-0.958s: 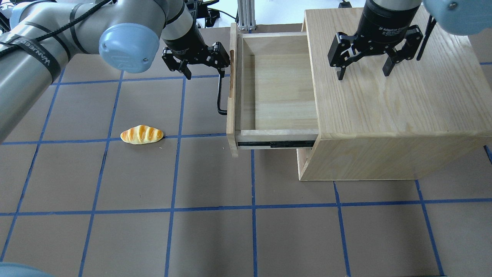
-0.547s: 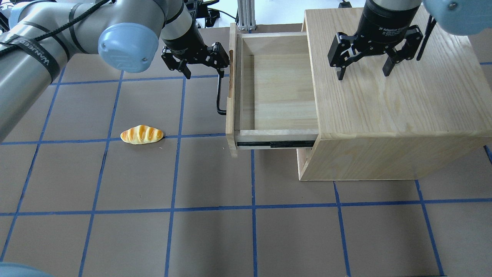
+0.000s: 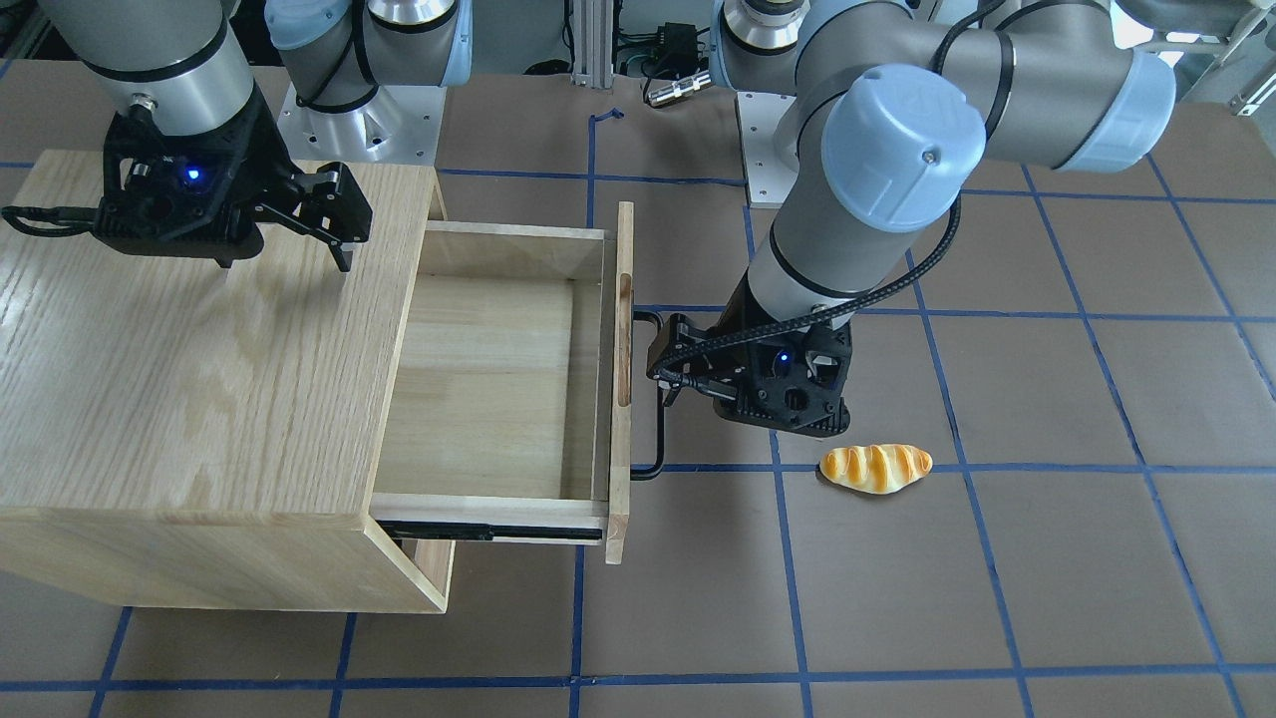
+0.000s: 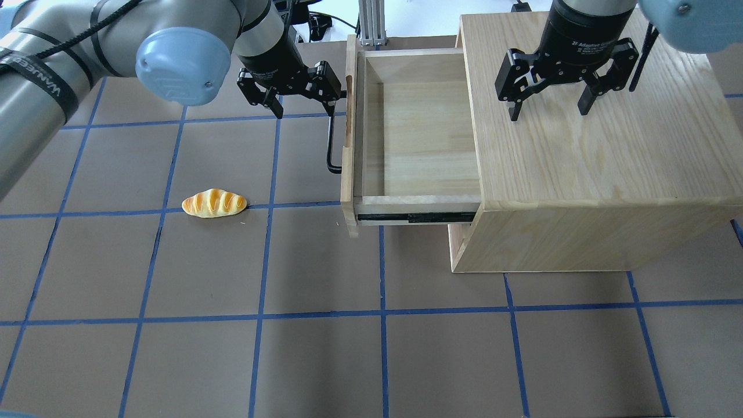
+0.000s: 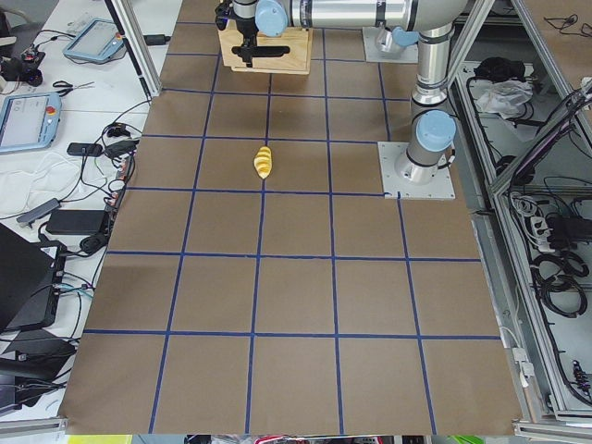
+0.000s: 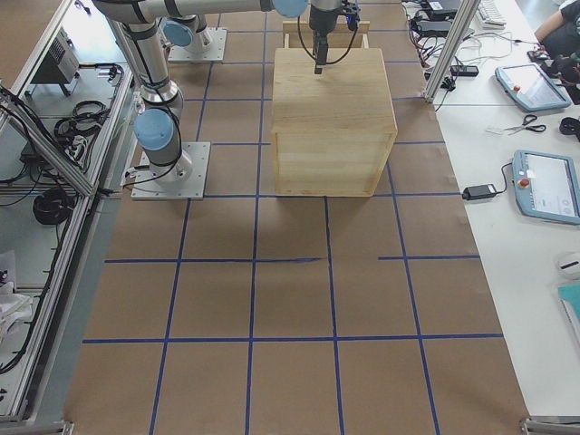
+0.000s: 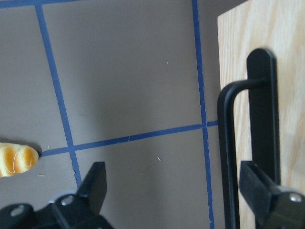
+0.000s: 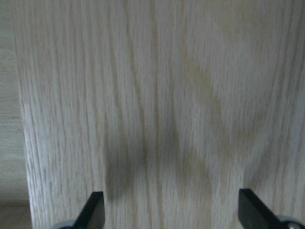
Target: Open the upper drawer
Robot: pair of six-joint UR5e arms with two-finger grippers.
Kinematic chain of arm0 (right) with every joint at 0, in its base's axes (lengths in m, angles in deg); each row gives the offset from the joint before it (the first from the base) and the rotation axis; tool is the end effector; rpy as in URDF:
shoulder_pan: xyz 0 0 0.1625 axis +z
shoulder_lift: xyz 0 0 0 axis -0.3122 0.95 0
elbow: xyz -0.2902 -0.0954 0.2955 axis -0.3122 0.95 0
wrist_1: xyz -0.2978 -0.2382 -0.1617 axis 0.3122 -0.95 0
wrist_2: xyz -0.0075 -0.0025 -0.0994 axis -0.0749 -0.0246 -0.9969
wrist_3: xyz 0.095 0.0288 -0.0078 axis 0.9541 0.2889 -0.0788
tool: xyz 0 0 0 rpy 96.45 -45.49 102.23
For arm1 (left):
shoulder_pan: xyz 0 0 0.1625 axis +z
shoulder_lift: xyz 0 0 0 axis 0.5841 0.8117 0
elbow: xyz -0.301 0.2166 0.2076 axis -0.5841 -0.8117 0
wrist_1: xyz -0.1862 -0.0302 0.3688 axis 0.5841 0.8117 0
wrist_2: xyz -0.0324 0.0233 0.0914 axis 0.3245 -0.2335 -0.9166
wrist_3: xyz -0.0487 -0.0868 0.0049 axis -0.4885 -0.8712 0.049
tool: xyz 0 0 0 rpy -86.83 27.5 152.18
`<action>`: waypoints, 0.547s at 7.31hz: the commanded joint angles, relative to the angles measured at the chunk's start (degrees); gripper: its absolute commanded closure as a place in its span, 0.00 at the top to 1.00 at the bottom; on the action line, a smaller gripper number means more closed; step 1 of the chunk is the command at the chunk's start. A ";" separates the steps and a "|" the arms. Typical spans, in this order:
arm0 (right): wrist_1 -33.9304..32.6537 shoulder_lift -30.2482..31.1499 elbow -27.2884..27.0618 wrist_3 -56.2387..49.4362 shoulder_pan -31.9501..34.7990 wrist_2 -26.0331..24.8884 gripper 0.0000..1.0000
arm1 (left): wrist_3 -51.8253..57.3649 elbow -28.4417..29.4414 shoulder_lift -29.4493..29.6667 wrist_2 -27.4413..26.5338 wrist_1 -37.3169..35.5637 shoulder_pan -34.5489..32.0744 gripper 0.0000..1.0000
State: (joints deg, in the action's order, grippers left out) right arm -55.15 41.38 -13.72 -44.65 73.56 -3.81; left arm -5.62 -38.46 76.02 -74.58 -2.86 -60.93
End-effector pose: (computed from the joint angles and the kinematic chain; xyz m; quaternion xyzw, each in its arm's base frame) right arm 0.1449 -0.5161 0.5048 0.0059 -0.9995 -0.0228 0.0221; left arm -0.2172 -0.5846 0.4461 -0.0463 -0.9961 0.0117 0.0741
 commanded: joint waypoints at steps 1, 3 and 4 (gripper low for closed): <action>0.00 0.00 0.03 0.02 0.00 0.00 1.00 | 0.00 1.20 -2.77 -3.51 4.16 4.18 1.00; 0.00 0.00 0.03 -0.07 0.00 0.00 1.00 | 0.00 0.85 -5.05 -5.82 8.02 9.28 1.00; 0.00 0.00 -0.05 0.02 0.00 0.00 1.00 | 0.70 0.32 -6.89 -6.00 9.59 10.26 1.00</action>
State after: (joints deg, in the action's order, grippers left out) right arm -55.15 41.38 -13.72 -44.68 73.57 -3.81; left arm -5.47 -37.67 71.11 -80.07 4.80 -52.61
